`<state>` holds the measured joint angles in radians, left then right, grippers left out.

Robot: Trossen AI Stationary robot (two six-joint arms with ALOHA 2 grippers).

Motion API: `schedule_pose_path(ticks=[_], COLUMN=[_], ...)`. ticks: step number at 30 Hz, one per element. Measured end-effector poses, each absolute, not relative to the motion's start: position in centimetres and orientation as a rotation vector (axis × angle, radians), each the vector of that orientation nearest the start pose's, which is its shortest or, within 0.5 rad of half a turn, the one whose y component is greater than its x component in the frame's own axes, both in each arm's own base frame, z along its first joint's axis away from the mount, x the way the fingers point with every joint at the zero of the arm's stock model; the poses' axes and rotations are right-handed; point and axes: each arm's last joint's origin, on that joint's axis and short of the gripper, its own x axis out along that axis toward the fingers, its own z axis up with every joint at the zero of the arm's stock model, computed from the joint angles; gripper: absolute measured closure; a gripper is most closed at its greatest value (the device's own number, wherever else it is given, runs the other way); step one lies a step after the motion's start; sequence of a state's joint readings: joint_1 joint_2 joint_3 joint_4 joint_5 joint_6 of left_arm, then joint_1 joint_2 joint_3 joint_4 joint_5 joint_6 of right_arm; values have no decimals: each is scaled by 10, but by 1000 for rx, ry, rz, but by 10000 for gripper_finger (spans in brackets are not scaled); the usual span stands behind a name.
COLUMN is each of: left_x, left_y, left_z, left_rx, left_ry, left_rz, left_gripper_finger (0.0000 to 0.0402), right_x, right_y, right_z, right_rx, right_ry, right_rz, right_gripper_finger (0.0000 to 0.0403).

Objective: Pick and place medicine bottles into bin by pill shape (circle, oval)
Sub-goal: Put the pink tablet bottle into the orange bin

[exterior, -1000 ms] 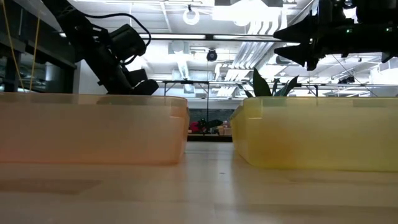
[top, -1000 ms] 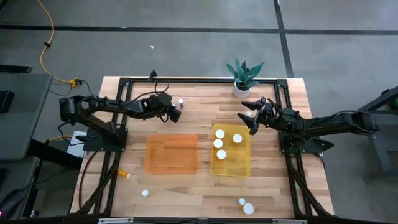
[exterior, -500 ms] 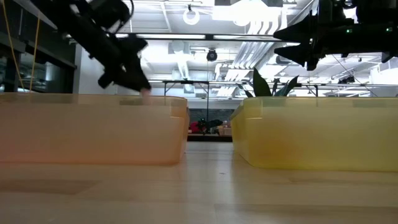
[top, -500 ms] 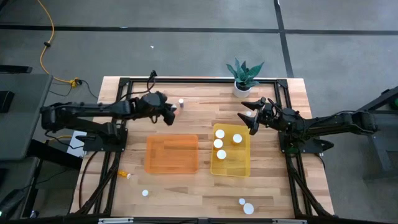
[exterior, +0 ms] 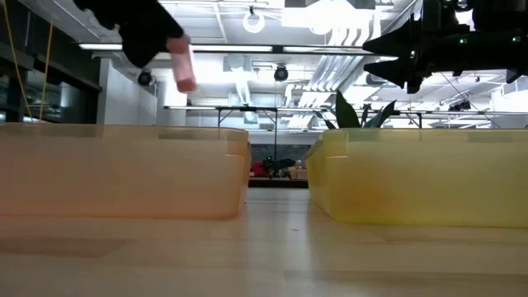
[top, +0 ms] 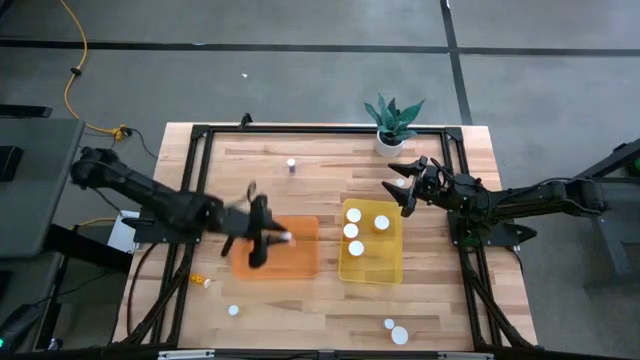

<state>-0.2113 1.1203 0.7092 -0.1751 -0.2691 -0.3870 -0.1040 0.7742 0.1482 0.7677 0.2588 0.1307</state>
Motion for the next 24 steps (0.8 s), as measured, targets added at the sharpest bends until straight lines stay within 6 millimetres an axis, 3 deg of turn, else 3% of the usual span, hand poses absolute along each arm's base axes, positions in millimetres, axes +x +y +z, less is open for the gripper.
schedule_pose_path(ticks=[4, 9, 14, 24], left_x=[232, 236, 243, 249], left_y=[-72, -88, -87, -75], left_z=[224, 194, 177, 173], left_rx=[-53, 49, 69, -37], left_ry=[654, 754, 812, 861], left_rz=[169, 259, 286, 268], left_gripper_finger=[297, 288, 285, 284], right_x=[158, 158, 158, 158], right_y=[-24, -24, -24, -24], right_z=[207, 207, 207, 207], right_rx=[140, 143, 143, 142], right_ry=[-166, -166, -166, -165], right_rz=[-352, -352, -352, -352], right_gripper_finger=[102, 102, 102, 102])
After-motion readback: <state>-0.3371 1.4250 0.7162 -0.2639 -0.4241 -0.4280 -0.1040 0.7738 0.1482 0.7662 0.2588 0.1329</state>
